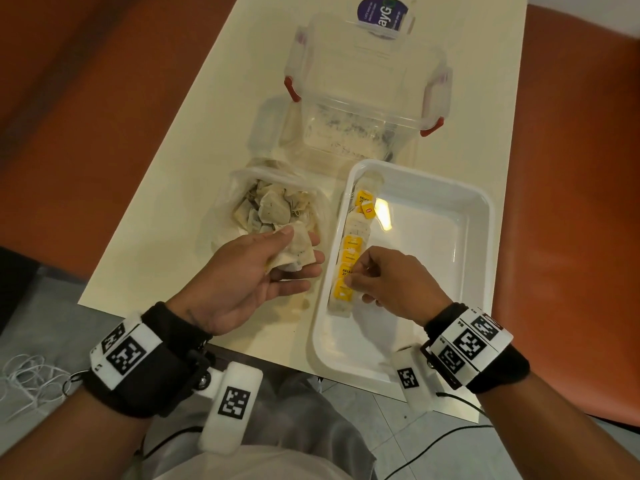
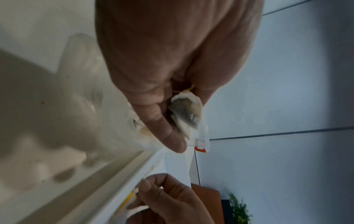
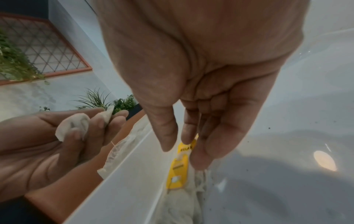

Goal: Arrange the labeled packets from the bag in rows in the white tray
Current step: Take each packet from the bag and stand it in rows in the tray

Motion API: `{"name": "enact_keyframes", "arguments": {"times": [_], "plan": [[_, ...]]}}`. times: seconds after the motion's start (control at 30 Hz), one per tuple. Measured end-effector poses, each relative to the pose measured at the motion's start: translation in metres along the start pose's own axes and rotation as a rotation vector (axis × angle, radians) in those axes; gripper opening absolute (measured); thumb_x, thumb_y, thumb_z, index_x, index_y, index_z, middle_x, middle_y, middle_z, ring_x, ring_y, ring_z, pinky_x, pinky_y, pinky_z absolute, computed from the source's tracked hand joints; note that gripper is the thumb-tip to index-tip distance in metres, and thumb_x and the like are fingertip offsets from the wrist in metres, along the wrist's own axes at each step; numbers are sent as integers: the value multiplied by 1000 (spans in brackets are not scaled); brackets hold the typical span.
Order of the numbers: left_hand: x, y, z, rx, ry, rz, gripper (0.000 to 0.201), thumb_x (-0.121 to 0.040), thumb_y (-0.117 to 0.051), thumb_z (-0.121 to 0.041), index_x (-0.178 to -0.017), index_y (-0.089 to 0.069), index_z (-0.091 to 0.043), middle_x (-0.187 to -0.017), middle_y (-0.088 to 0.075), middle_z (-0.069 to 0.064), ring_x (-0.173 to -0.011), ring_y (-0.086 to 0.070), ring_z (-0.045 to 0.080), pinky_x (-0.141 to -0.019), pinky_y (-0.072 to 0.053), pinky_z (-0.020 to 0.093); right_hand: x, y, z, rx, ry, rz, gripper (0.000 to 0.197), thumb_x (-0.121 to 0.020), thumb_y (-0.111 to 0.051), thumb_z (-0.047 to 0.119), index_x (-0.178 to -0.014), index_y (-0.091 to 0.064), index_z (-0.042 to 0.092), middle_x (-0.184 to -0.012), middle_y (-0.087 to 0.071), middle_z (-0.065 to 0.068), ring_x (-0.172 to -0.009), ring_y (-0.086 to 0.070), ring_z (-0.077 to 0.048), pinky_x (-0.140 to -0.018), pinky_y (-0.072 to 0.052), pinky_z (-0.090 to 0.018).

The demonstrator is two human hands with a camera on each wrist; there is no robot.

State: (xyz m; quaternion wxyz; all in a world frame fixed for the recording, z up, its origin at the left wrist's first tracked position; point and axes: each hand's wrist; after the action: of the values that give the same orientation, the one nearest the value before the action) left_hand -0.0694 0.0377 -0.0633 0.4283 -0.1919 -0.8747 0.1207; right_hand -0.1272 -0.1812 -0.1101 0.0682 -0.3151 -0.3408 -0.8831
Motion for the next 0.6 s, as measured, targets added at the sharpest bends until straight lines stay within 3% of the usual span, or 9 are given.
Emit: {"name": "enact_keyframes", "arguments": {"times": [0.13, 0.23, 0.3, 0.37, 0.43, 0.6], "plan": [[-3, -5, 2, 162, 24, 30, 39, -105, -41, -27, -123, -64, -2, -116, -72, 20, -107, -71, 27, -83, -60, 33, 15, 8, 10, -60, 116, -156, 16, -87, -72, 42, -86, -64, 28, -84, -70, 12, -75, -69, -10, -77, -57, -40], [-4, -9, 2, 104, 19, 89, 37, -106, -40, -25, -123, -64, -3, -116, -72, 18, -107, -71, 27, -82, -60, 33, 31, 13, 30, -272, 208, -191, 16, -87, -72, 44, -91, -67, 29, -87, -69, 11, -67, -66, -20, -67, -53, -37], [-3, -13, 3, -48, 10, 142, 35, -105, -41, -25, -122, -66, -5, -113, -73, 16, -104, -72, 27, -81, -61, 31, 38, 17, 41, -370, 244, -178, 18, -89, -70, 43, -100, -68, 29, -83, -69, 11, -62, -61, -23, -62, -49, -33], [-1, -17, 4, -142, 16, 213, 33, -103, -46, -24, -123, -65, -6, -115, -73, 17, -106, -71, 30, -85, -60, 32, 38, 20, 43, -380, 286, -129, 20, -91, -69, 38, -108, -68, 28, -72, -67, 11, -56, -56, -10, -60, -44, -23], [0, -21, 6, -178, 27, 293, 33, -99, -50, -20, -127, -63, -6, -120, -71, 16, -111, -69, 31, -91, -58, 34, 37, 22, 41, -378, 319, -99, 13, -93, -69, 28, -106, -71, 23, -64, -64, 6, -55, -56, -2, -61, -41, -16], [0, -20, 7, -206, 31, 397, 41, -93, -57, -7, -133, -59, -10, -127, -69, 10, -118, -66, 27, -94, -56, 32, 43, 35, 30, -571, 315, 3, 8, -94, -64, 7, -93, -71, 10, -64, -65, -4, -52, -52, -10, -52, -41, -20]]}}
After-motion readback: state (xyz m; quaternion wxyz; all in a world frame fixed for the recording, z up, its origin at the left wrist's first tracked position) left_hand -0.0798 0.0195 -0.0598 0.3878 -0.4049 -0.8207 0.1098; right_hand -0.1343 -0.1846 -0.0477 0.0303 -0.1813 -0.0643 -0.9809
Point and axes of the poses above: each hand's wrist, its own x-axis away from the middle knuckle, its own y-axis out of the back of the hand, z = x × y
